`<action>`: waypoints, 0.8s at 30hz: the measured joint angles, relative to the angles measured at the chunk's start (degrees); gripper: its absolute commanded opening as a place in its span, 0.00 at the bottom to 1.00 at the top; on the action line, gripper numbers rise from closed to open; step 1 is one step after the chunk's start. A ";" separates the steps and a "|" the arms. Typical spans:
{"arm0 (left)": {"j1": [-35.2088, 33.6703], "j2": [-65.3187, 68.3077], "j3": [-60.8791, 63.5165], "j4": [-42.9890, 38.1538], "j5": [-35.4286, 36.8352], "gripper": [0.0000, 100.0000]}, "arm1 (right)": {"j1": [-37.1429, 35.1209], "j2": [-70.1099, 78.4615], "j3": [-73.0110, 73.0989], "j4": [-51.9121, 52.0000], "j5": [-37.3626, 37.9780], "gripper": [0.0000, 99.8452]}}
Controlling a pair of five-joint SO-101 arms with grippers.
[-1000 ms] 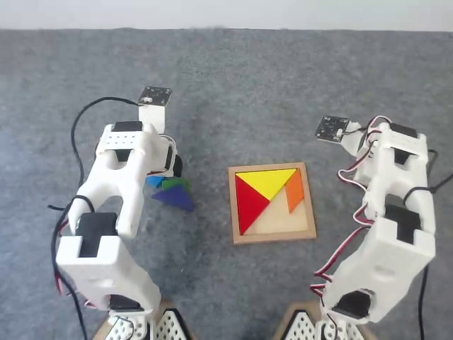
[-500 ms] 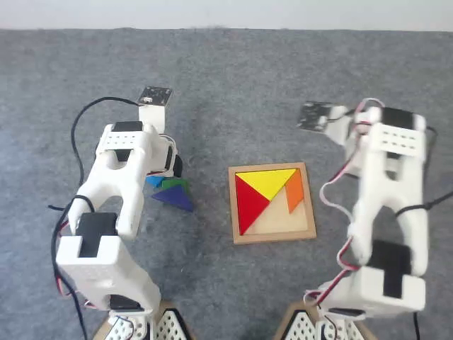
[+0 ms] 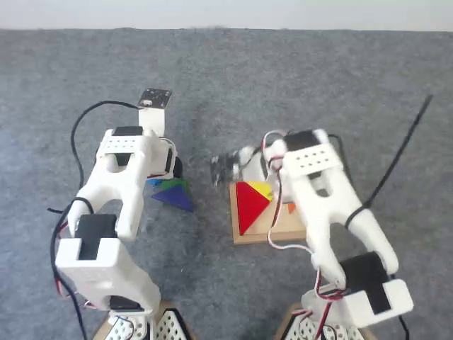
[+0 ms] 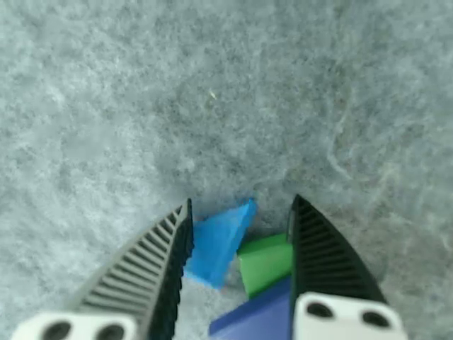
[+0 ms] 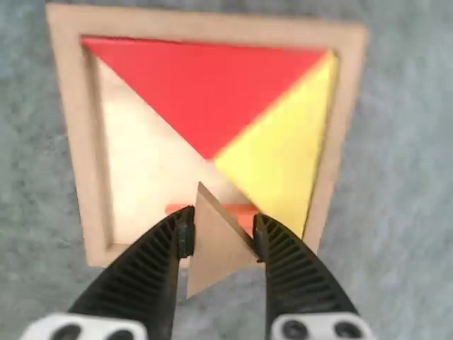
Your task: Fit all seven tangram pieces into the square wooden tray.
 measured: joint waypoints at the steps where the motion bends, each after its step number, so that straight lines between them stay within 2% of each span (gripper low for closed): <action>1: -0.09 0.00 0.09 0.26 0.09 0.21 | -0.79 -0.26 1.23 -1.14 1.85 0.05; 4: 0.00 0.00 0.53 0.26 -0.62 0.21 | -2.90 -0.35 2.99 -2.64 9.49 0.01; 10: 0.00 0.00 0.53 0.26 -0.79 0.21 | -3.60 -0.35 3.16 -2.99 26.29 0.02; 15: 0.00 0.00 0.53 0.26 -1.05 0.21 | -3.69 -0.35 3.78 -2.99 33.67 0.02; 19: 0.00 0.00 0.53 0.26 -1.05 0.21 | -5.98 -0.97 4.04 -2.99 32.18 0.02; 24: 0.00 0.00 0.53 0.26 -1.05 0.21 | -3.25 -8.35 -0.09 -2.29 16.26 0.02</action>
